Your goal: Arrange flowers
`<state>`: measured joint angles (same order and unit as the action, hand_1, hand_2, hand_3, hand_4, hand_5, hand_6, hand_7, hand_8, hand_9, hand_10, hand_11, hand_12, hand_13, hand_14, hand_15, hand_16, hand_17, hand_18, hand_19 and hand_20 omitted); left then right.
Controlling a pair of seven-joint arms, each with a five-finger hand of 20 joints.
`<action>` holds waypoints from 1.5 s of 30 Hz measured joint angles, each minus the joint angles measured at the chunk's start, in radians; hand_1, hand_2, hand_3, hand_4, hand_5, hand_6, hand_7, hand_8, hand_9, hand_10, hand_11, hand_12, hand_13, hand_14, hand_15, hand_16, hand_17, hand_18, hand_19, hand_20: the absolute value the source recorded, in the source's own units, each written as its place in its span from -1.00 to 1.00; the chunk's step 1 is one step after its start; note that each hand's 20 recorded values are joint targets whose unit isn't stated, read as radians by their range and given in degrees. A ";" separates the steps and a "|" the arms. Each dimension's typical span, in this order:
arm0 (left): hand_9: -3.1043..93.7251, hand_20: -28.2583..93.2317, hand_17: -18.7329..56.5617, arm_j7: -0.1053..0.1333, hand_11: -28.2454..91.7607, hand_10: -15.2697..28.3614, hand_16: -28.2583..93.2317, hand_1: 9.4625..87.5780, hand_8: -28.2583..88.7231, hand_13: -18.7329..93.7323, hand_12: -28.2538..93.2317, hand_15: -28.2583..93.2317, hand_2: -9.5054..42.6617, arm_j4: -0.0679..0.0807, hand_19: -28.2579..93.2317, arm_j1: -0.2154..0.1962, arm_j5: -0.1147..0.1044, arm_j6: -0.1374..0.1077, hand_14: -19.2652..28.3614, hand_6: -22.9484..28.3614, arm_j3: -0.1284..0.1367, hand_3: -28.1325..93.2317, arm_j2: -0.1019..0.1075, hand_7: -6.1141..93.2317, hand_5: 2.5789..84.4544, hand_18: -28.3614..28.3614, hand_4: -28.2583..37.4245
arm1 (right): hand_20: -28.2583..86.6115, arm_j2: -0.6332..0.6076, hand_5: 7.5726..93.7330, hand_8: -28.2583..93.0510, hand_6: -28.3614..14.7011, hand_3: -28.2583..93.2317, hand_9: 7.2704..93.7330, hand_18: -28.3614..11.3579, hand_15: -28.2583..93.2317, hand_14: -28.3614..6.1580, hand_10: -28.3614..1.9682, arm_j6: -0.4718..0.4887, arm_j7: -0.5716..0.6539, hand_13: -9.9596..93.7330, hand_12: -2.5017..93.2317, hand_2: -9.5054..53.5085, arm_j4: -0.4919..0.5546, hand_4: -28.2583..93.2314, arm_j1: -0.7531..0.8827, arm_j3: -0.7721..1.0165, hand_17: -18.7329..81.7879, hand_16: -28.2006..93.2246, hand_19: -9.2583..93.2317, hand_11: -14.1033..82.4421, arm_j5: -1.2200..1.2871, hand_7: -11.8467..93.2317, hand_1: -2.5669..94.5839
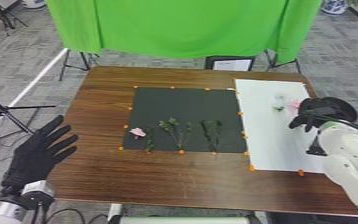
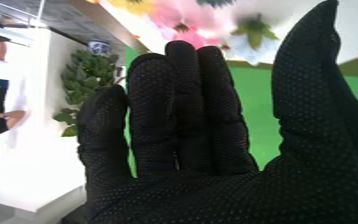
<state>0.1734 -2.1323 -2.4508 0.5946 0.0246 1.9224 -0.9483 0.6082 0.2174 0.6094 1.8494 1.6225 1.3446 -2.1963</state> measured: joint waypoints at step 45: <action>-0.48 -0.39 -0.81 -0.003 -0.32 0.19 -0.50 -0.68 -0.69 -0.35 -0.21 -0.17 -0.81 0.003 0.08 0.012 0.001 0.002 0.47 -0.01 -0.004 0.58 0.003 -0.53 -0.49 0.84 -1.00 | 0.38 0.031 0.50 -0.52 0.44 0.82 0.88 -0.60 0.65 0.35 0.49 -0.358 -0.117 0.67 -0.09 -0.99 -0.064 -1.00 -0.173 -0.300 0.11 0.01 0.94 -0.36 -0.059 0.02 0.06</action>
<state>0.1706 -2.1294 -2.4391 0.5960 0.0264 1.9186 -0.9451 0.6389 -0.1402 0.4928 1.7857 1.4491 1.0451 -2.2557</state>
